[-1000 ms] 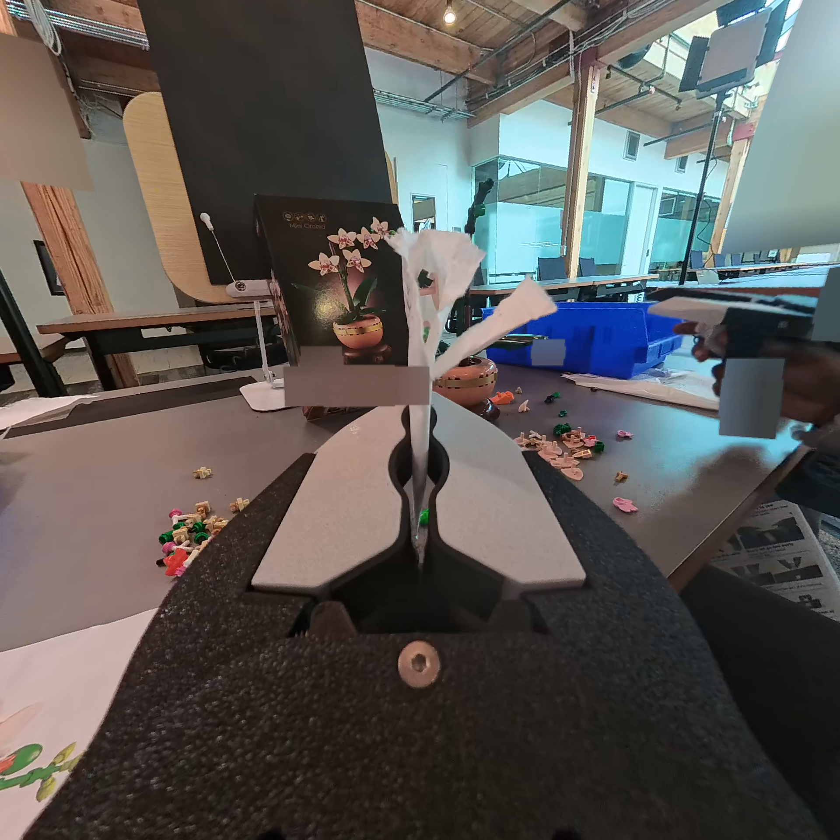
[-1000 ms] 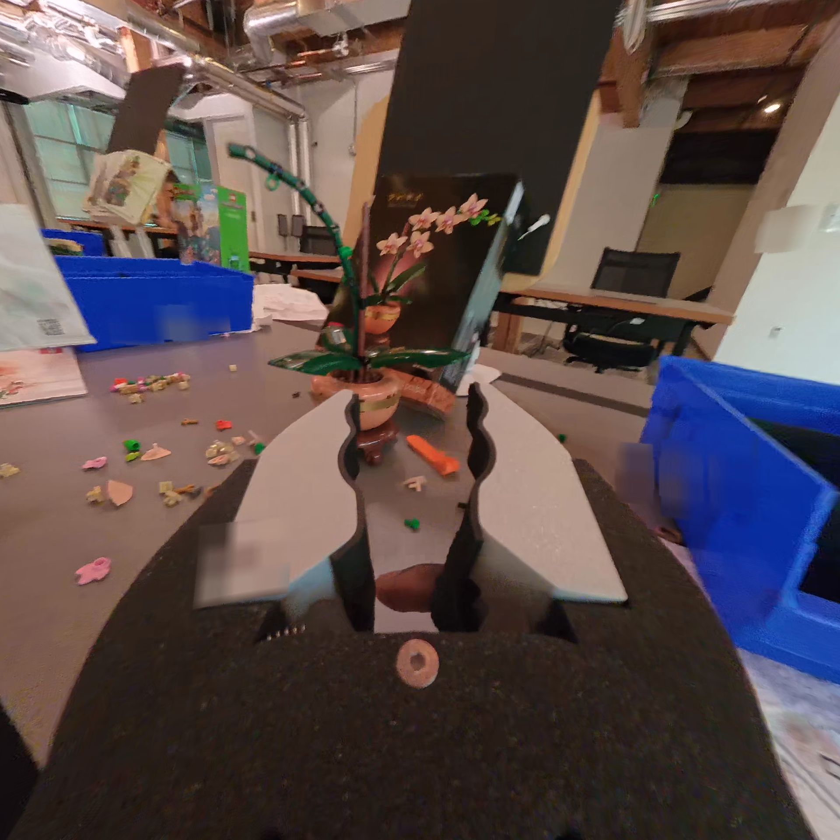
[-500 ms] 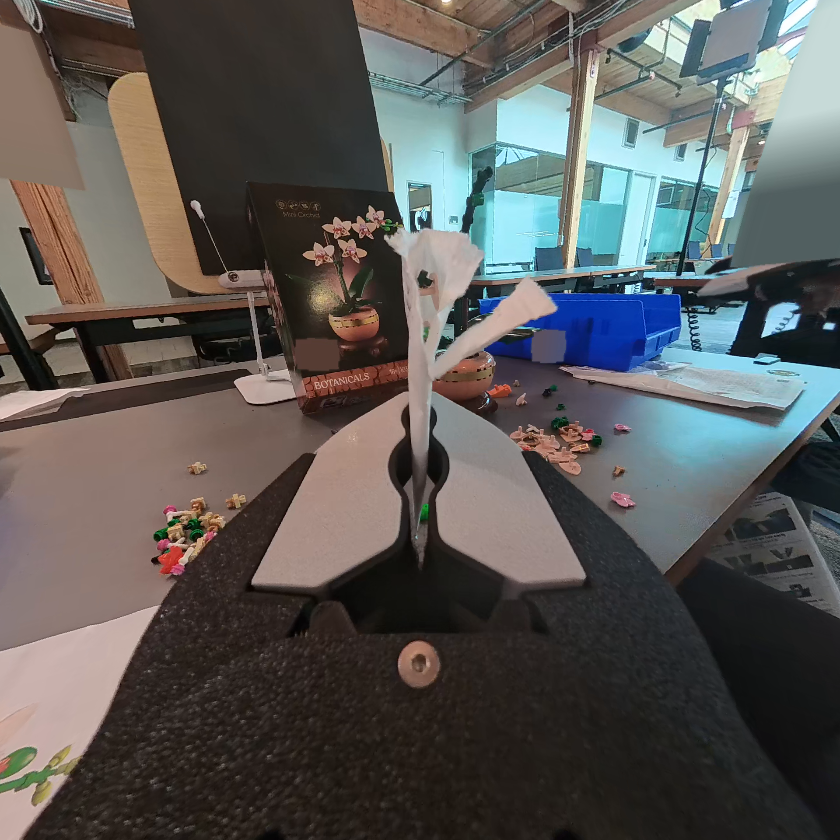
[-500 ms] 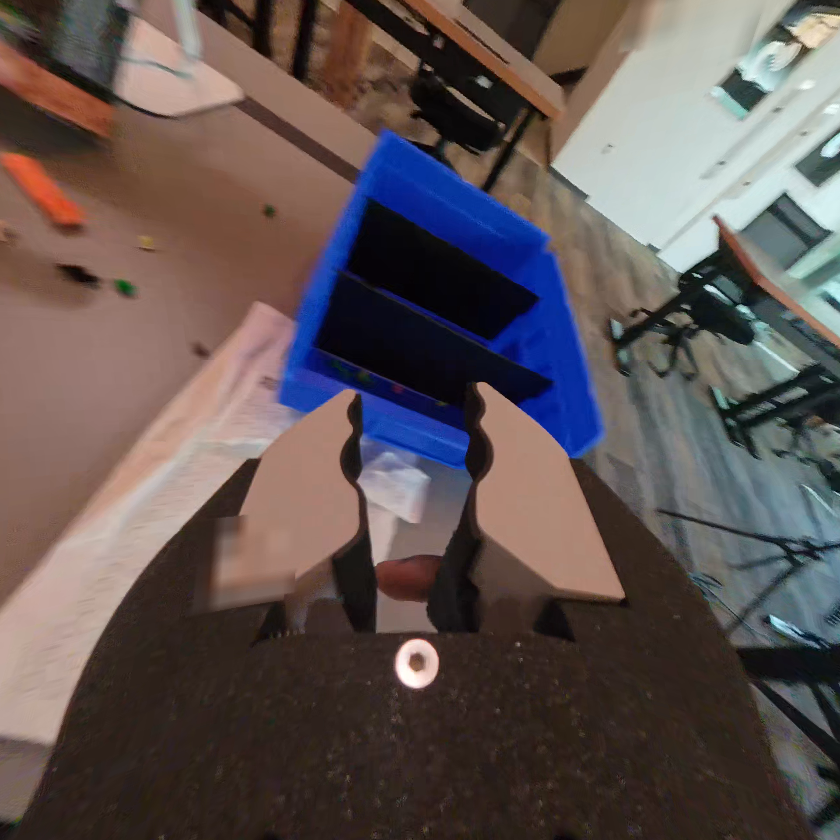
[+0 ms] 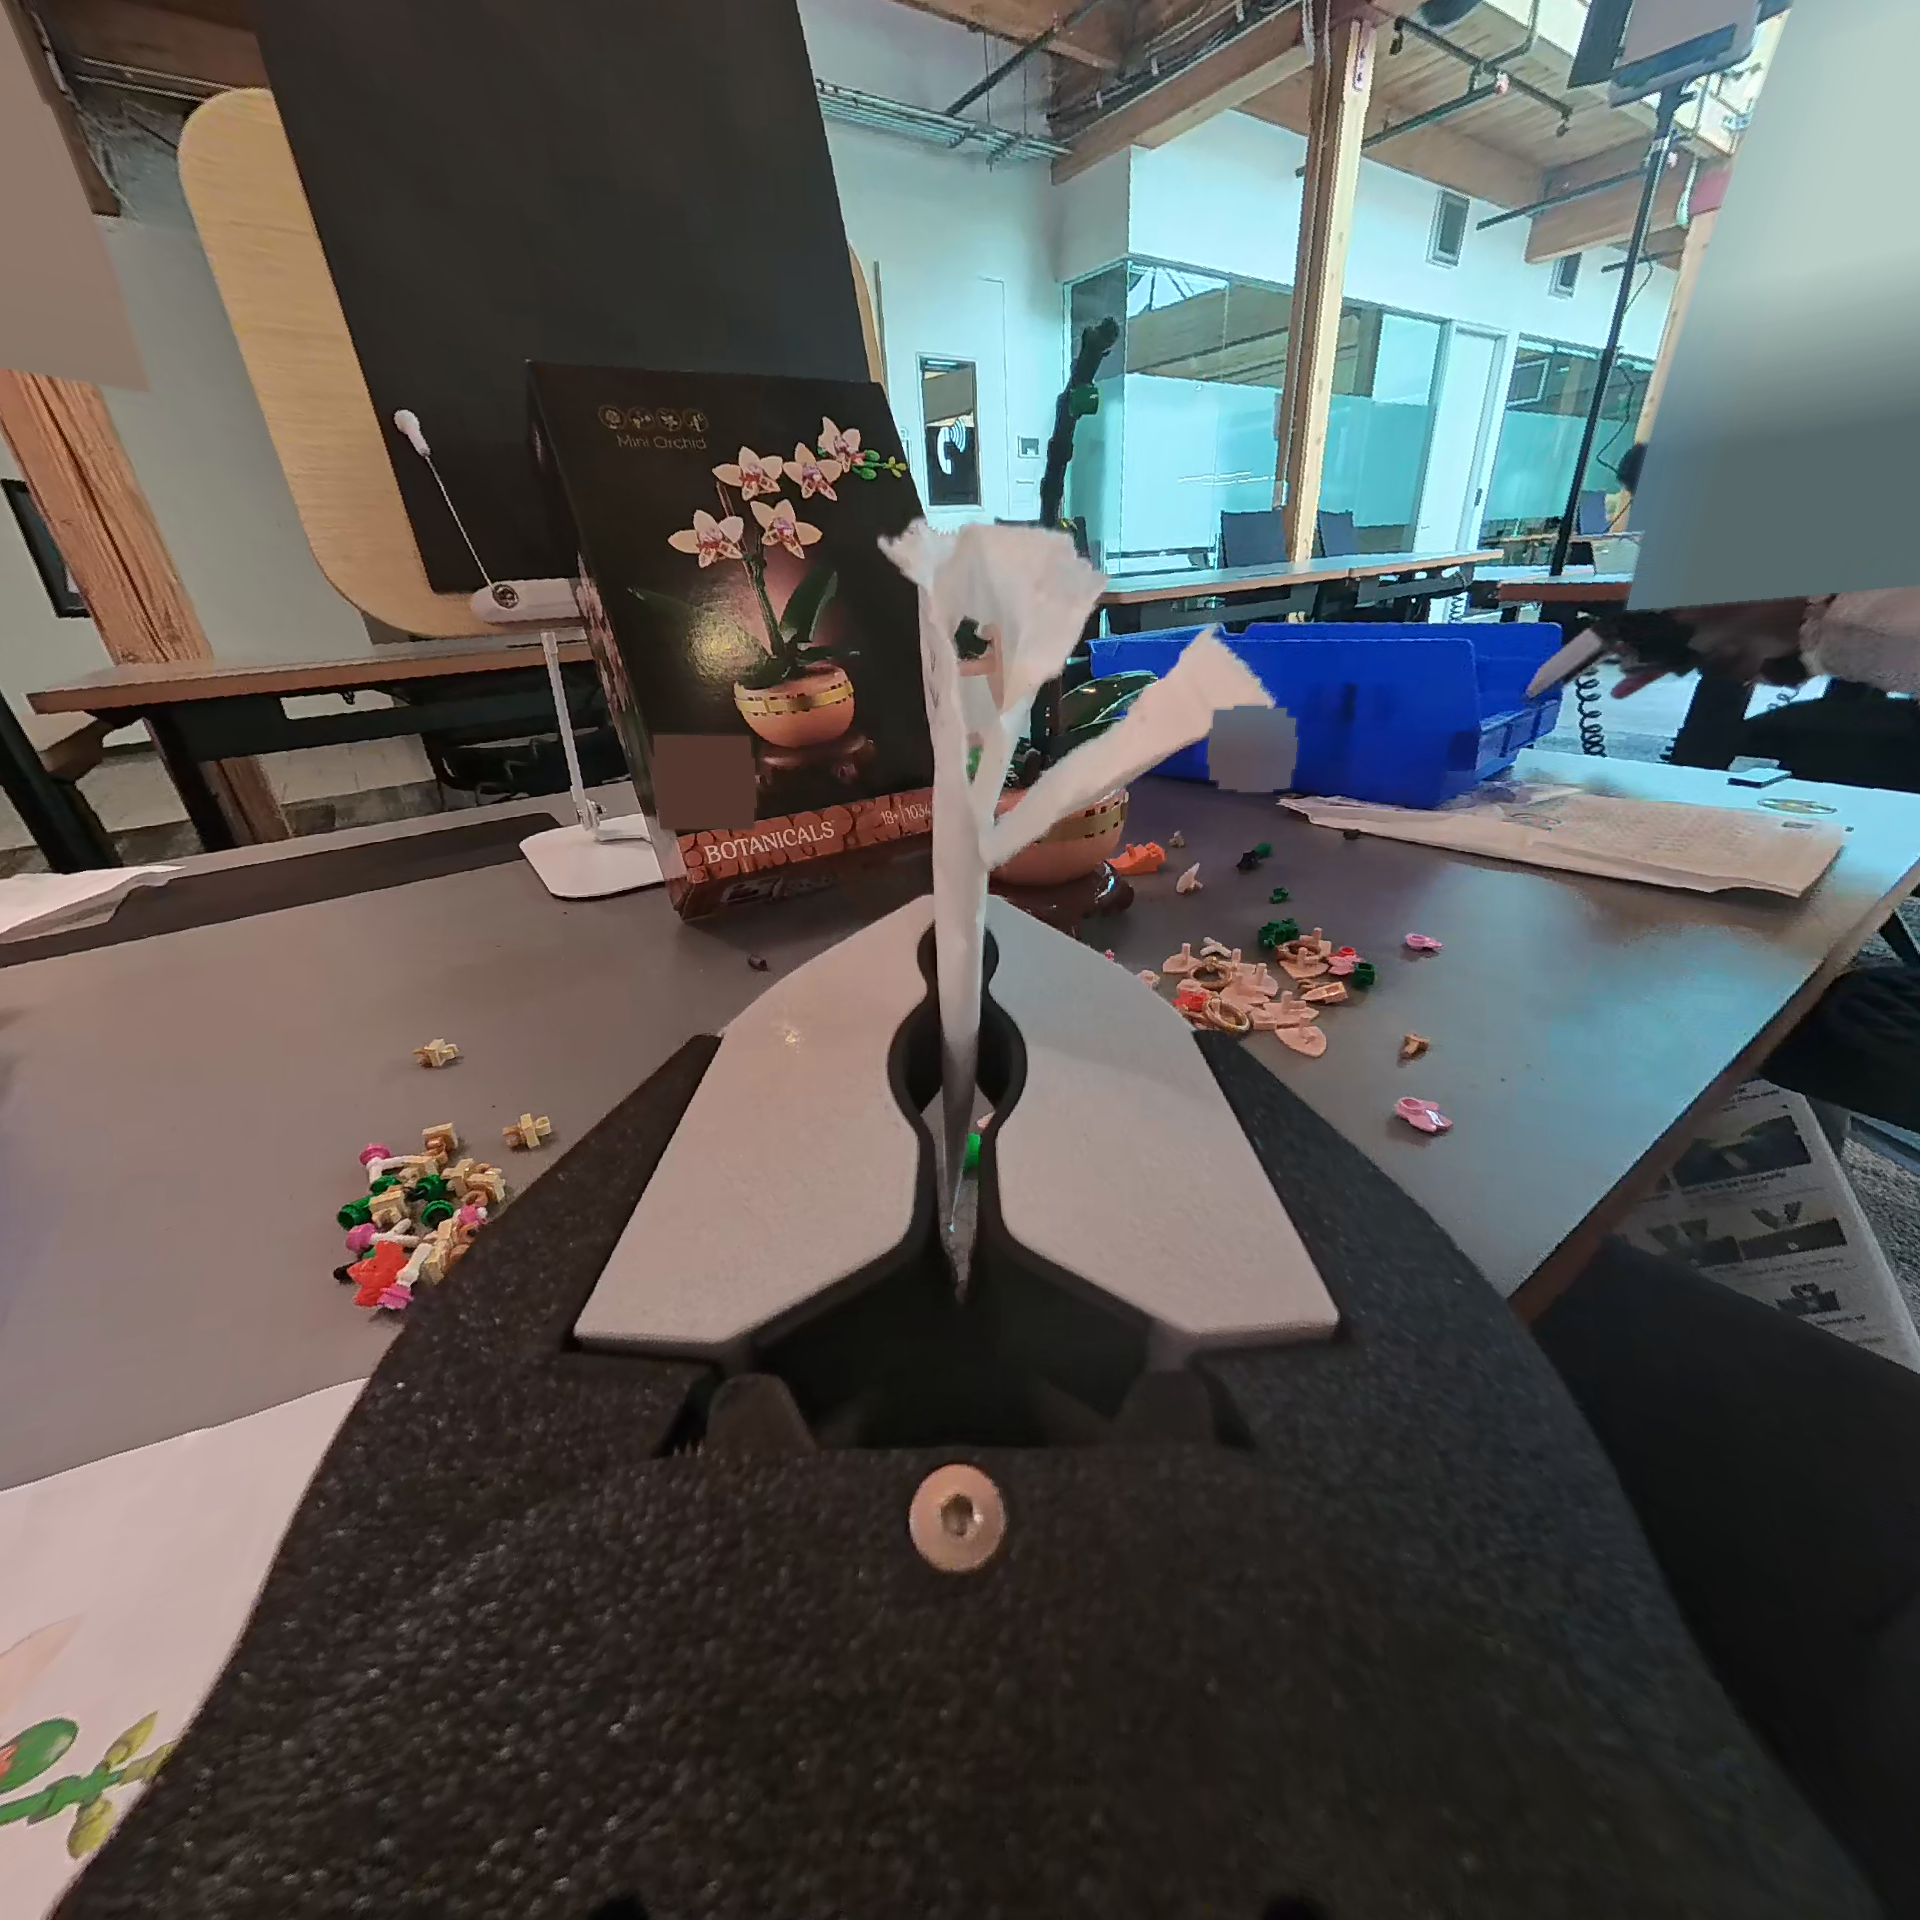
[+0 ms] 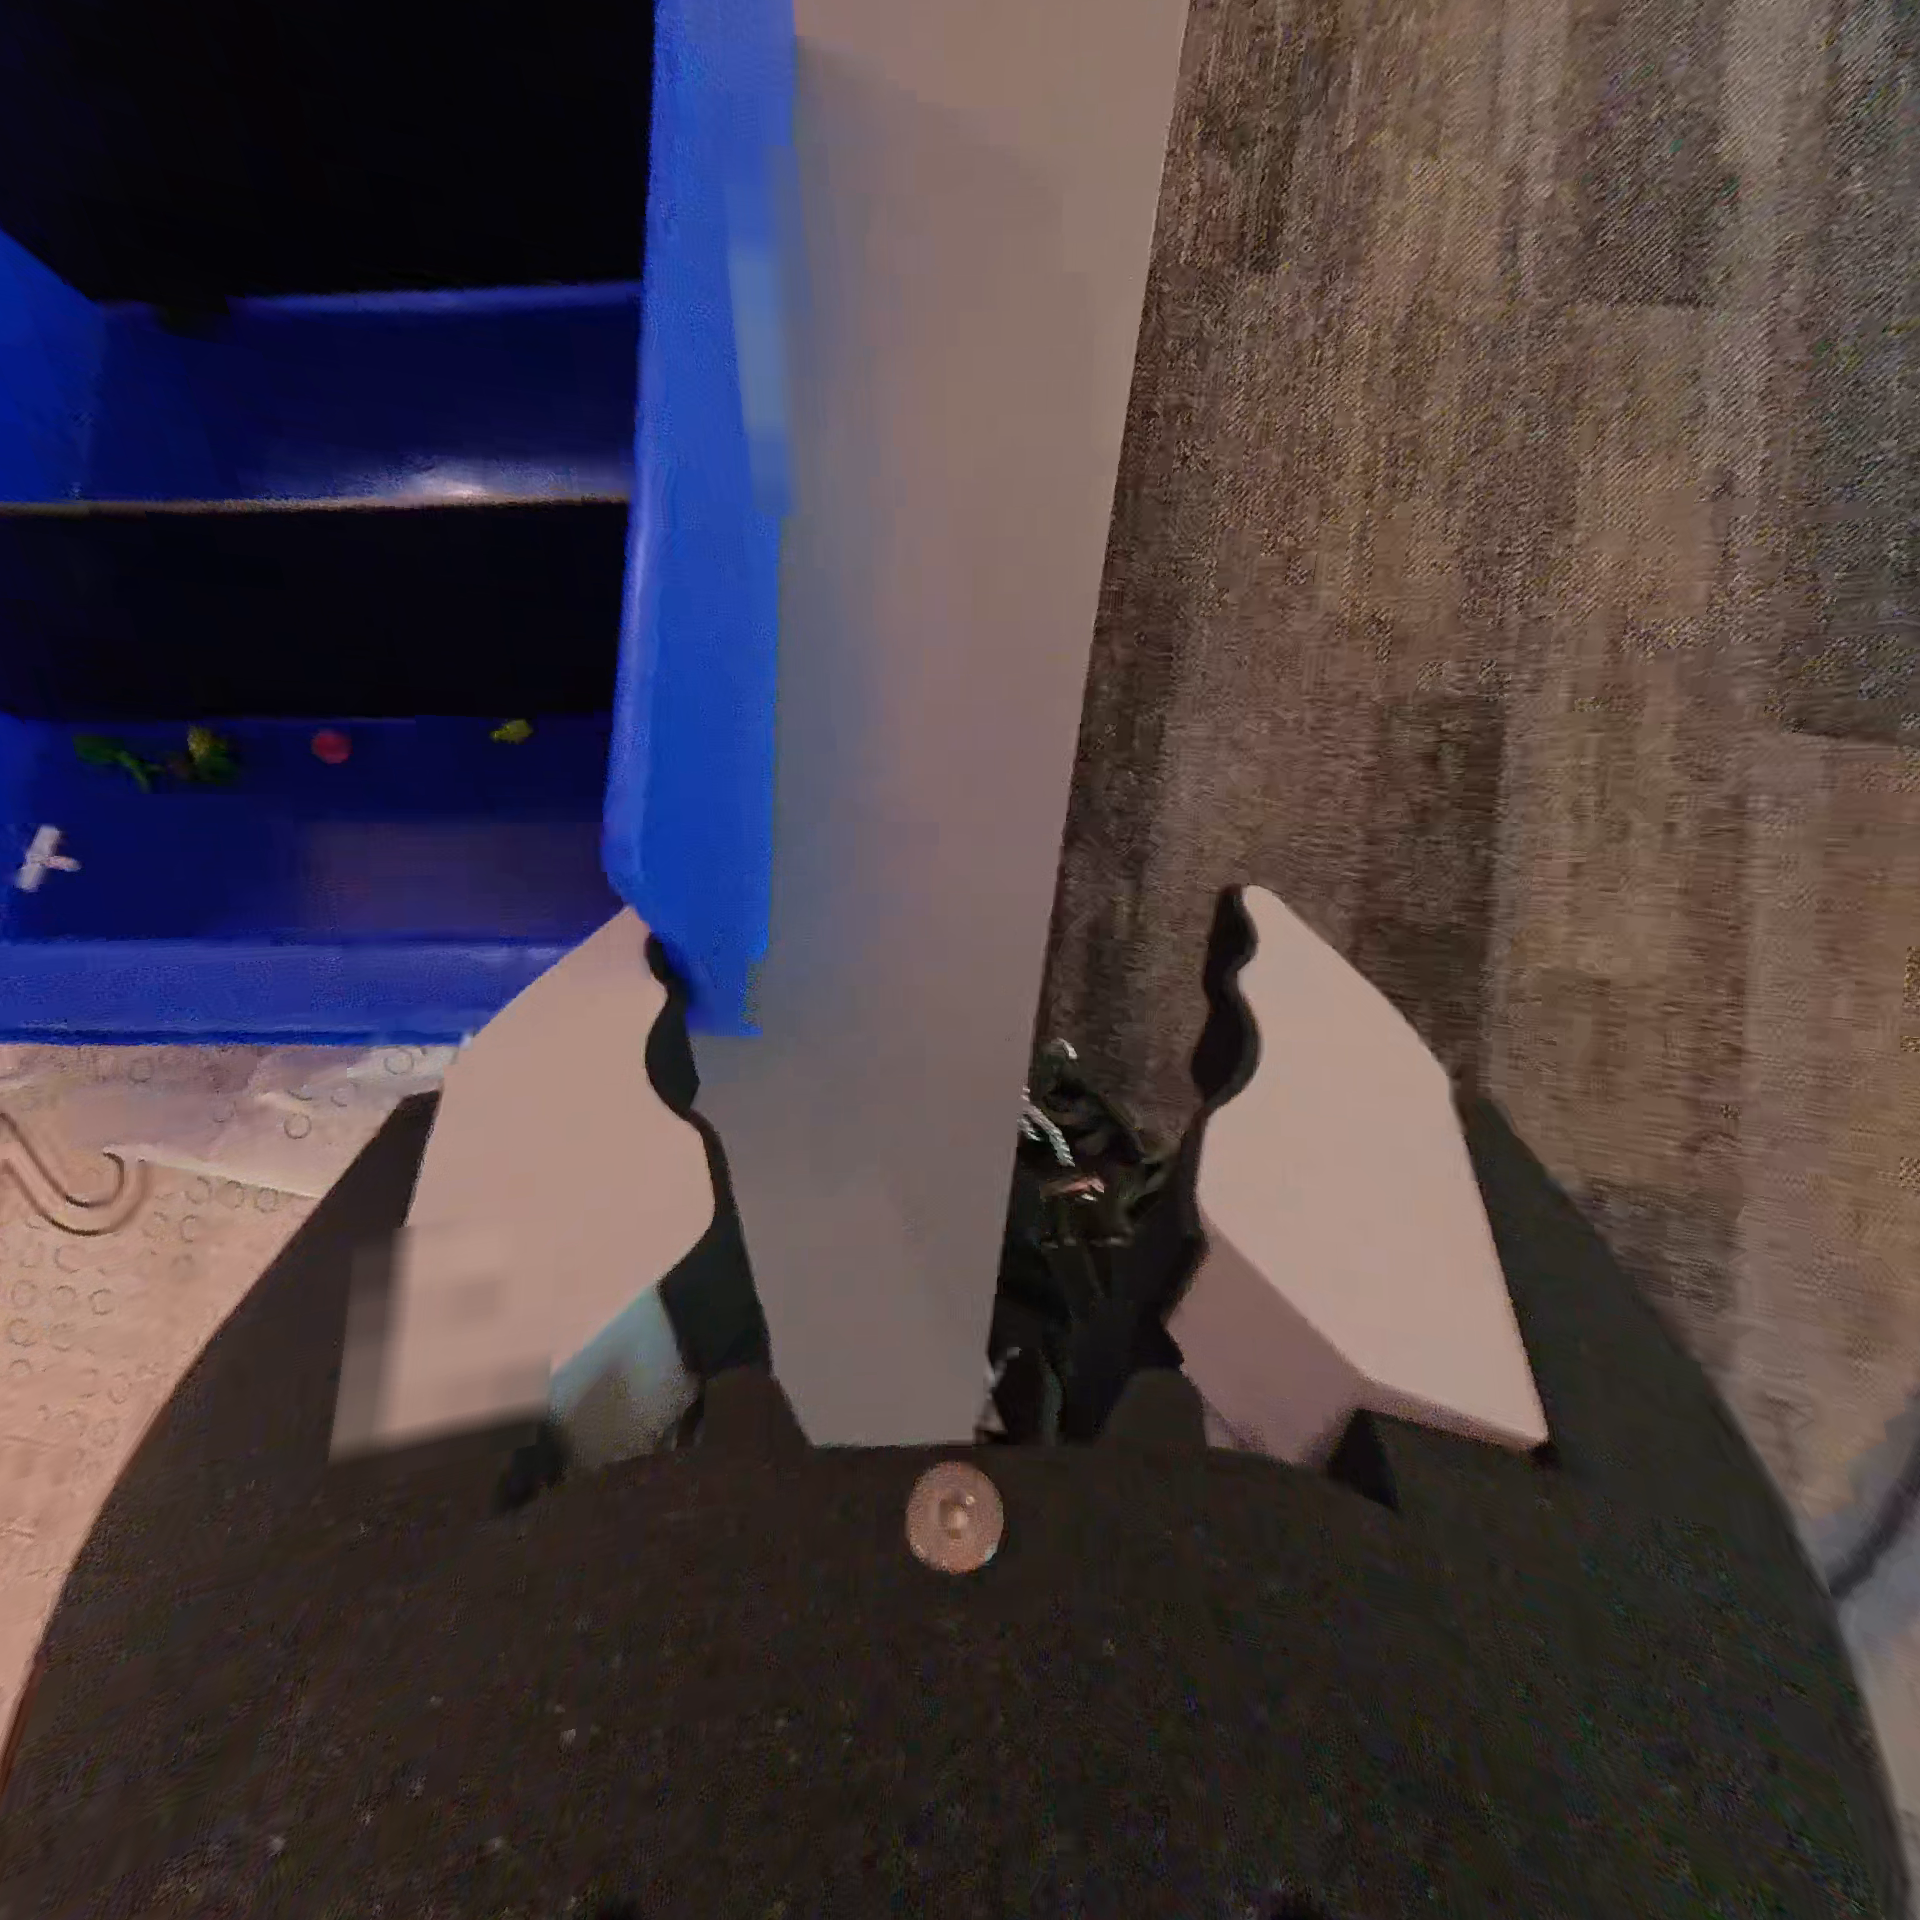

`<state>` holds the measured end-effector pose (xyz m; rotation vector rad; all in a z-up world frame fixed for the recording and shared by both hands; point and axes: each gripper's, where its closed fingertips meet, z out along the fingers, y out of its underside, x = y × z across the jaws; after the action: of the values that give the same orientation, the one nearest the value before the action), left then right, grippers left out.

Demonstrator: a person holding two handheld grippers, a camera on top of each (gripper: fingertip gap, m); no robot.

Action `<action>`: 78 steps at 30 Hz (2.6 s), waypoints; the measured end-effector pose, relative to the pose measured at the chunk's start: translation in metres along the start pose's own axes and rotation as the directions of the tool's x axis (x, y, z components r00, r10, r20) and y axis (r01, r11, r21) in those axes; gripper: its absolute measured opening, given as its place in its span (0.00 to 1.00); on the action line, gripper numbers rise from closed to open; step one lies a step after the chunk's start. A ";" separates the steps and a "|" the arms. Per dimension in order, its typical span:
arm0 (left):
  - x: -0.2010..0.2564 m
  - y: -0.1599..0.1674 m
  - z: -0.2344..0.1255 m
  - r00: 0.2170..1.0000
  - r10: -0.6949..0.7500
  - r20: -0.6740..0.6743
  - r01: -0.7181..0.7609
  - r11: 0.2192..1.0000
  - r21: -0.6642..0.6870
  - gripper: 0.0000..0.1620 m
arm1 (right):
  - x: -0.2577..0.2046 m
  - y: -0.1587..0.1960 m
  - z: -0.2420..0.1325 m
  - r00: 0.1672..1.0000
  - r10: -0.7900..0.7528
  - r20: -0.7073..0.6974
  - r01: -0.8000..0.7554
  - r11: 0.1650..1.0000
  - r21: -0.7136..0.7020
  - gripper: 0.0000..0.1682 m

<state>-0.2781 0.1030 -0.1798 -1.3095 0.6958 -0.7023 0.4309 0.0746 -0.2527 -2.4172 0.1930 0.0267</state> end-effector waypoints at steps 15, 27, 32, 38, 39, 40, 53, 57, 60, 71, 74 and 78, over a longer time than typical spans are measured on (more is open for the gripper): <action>0.002 0.001 0.002 1.000 0.018 -0.015 -0.018 1.000 -0.004 0.00 | -0.050 -0.001 -0.001 0.996 -0.029 0.086 0.033 0.999 -0.041 0.30; 0.003 0.001 0.003 1.000 0.025 -0.017 -0.026 1.000 -0.003 0.00 | -0.053 -0.008 0.014 0.998 -0.001 -0.055 -0.001 1.000 -0.028 0.02; 0.003 0.000 0.002 0.999 0.031 -0.015 -0.031 1.000 0.001 0.00 | -0.060 -0.025 -0.005 0.974 -0.049 -0.223 0.080 0.987 0.136 0.03; 0.004 0.000 0.002 0.999 0.035 -0.016 -0.035 0.999 -0.002 0.00 | -0.081 -0.046 -0.036 0.861 -0.189 -0.471 0.300 0.938 0.173 0.04; 0.004 0.001 0.002 0.999 0.037 -0.016 -0.037 0.999 -0.002 0.00 | -0.084 -0.048 -0.039 0.857 -0.195 -0.478 0.311 0.934 0.177 0.04; 0.004 0.001 0.002 0.999 0.039 -0.016 -0.039 0.999 -0.002 0.00 | -0.085 -0.050 -0.040 0.849 -0.204 -0.488 0.326 0.928 0.180 0.04; 0.005 0.001 0.002 0.999 0.043 -0.020 -0.043 0.999 -0.002 0.00 | -0.081 -0.045 -0.036 0.856 -0.172 -0.487 0.307 0.928 0.211 0.04; 0.005 0.001 0.003 0.999 0.042 -0.017 -0.042 0.999 -0.003 0.00 | -0.076 -0.038 -0.031 0.875 -0.141 -0.464 0.271 0.935 0.227 0.04; 0.005 0.001 0.002 0.999 0.044 -0.016 -0.044 0.999 -0.006 0.00 | -0.072 -0.031 -0.026 0.890 -0.116 -0.440 0.238 0.943 0.233 0.04; 0.000 -0.006 -0.003 0.999 -0.050 -0.022 0.051 0.997 0.050 0.00 | -0.057 0.007 -0.004 0.924 -0.083 -0.373 0.159 0.971 0.179 0.14; -0.001 -0.010 -0.005 1.000 -0.024 -0.013 0.025 0.997 0.076 0.00 | -0.054 0.000 -0.032 0.892 -0.037 -0.451 0.159 0.959 0.234 0.31; 0.016 -0.028 -0.006 0.977 -0.151 -0.151 0.172 0.975 0.138 0.00 | -0.127 -0.039 -0.105 0.894 -0.069 -0.443 0.293 0.839 0.459 0.28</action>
<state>-0.2751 0.0832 -0.1534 -1.1951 0.6390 -0.9682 0.3074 0.0515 -0.1394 -1.8580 0.1308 -0.5641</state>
